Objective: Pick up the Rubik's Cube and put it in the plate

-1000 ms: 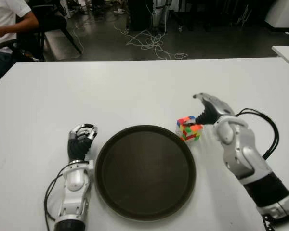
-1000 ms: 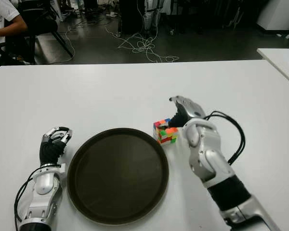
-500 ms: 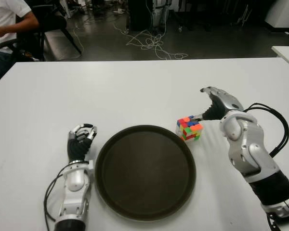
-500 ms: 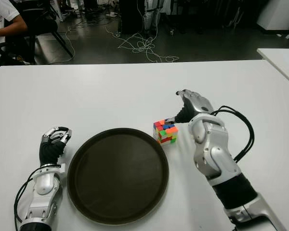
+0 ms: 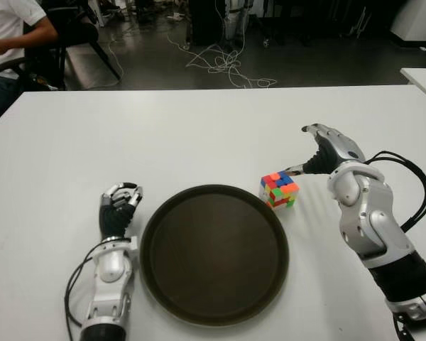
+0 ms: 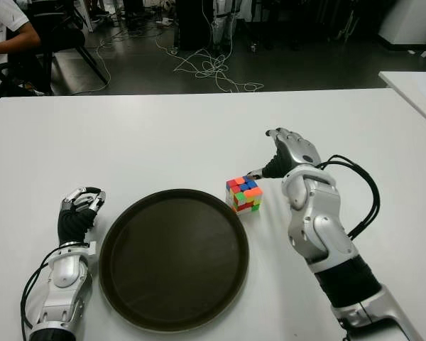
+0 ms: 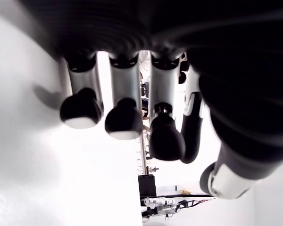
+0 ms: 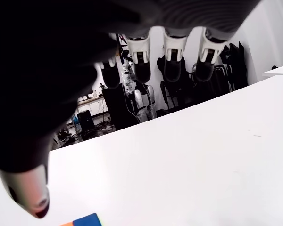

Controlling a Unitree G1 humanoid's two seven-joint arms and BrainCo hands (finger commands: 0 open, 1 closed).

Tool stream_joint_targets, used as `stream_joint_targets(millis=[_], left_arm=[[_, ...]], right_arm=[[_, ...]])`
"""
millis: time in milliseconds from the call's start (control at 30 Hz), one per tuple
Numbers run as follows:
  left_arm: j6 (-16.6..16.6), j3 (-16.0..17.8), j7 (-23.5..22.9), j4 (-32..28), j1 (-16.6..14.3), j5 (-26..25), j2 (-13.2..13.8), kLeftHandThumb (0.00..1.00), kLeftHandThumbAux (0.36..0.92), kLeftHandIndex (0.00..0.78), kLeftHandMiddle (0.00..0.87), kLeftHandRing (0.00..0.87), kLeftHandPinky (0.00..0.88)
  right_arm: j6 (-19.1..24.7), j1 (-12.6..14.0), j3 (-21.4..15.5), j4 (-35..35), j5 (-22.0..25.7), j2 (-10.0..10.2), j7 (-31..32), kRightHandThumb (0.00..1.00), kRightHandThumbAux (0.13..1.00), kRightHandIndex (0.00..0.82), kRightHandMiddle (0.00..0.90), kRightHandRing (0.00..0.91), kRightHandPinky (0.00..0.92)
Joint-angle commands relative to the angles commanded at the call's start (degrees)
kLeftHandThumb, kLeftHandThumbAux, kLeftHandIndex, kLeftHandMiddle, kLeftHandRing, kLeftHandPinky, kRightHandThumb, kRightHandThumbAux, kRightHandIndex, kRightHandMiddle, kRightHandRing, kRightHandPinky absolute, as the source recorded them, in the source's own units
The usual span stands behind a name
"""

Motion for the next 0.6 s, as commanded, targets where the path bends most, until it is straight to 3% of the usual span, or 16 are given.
stream_joint_targets(millis=[600], left_arm=[[-0.4, -0.2, 0.1, 0.3, -0.1, 0.7, 0.2, 0.716, 0.699, 0.445, 0.82, 0.846, 0.85]], right_arm=[[-1.4, 1.4, -0.3, 0.2, -0.2, -0.5, -0.3, 0.0, 0.694, 0.0, 0.0, 0.0, 0.0]])
